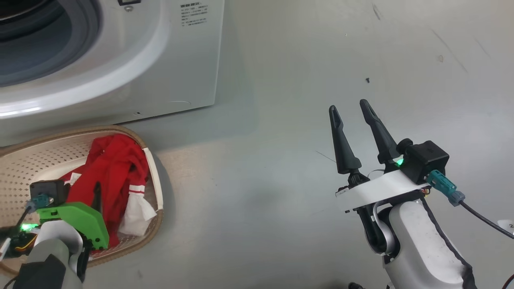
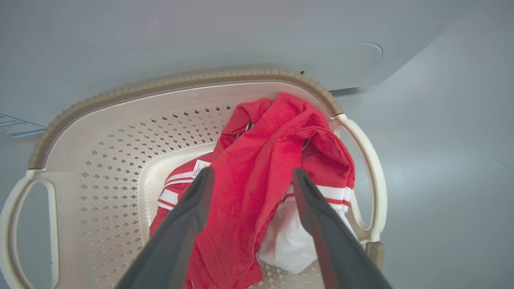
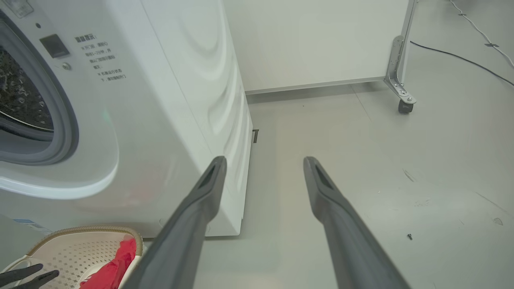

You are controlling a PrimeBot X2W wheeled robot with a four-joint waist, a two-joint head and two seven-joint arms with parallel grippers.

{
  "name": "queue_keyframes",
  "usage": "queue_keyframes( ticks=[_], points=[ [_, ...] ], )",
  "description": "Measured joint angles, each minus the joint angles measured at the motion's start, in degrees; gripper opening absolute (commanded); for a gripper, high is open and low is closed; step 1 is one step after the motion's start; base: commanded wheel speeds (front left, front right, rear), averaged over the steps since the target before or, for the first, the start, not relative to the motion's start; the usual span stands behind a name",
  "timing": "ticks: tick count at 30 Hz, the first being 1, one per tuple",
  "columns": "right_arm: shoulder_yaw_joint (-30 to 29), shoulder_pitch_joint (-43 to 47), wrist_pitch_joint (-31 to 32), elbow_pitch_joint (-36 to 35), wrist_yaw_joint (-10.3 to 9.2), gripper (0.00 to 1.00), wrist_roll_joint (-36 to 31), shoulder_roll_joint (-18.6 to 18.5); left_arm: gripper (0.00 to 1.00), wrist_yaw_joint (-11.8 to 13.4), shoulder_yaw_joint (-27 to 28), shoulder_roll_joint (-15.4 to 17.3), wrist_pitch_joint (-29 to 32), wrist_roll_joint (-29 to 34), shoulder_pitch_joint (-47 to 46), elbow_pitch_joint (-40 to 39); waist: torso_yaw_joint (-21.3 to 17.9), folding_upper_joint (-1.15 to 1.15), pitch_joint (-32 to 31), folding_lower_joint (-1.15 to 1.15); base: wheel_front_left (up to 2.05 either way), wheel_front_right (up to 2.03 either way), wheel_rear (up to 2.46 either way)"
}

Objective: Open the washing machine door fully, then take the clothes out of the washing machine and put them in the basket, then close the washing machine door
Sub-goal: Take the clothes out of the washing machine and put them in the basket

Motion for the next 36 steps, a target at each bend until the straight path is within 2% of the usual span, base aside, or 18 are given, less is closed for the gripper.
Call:
queue_keyframes(
  ticks=[8,11,18,23,27,36],
  points=[
    [-1.58,0.01,0.0,1.62,0.19,1.0,-0.79,-0.01,1.0,-1.29,0.32,-1.87,-6.92,-1.23,-0.29,-0.79,4.23,0.0,-3.03,0.0,0.0,0.0,0.0],
    [-2.47,0.05,0.0,2.32,0.63,1.0,-1.01,-0.03,1.0,-1.65,-0.18,-2.38,-7.77,-1.29,-0.41,-1.82,5.99,0.0,-4.48,0.0,0.0,0.0,0.0],
    [-4.98,1.33,0.0,3.16,0.83,1.0,-1.02,-0.55,1.0,-2.66,-3.21,-4.99,-8.43,-1.8,-0.45,-6.58,10.05,0.0,-8.48,0.0,0.0,0.0,0.0],
    [-6.28,3.0,0.0,3.8,1.21,1.0,-1.01,-0.57,1.0,-2.67,-3.9,-5.21,-8.43,-2.88,0.16,-9.83,12.61,0.0,-11.75,0.0,0.0,0.0,0.0],
    [-6.69,4.65,0.01,4.32,1.65,1.0,-1.01,-0.55,1.0,-2.67,-5.05,-5.38,-8.42,-4.11,2.57,-15.68,14.16,0.0,-14.65,0.0,0.0,0.0,0.0],
    [-7.97,7.86,0.0,4.5,1.85,1.0,-1.01,-0.45,1.0,-2.67,-5.9,-5.57,-8.42,-5.54,8.93,-24.41,16.11,0.0,-20.53,0.0,0.0,0.0,0.0]
  ],
)
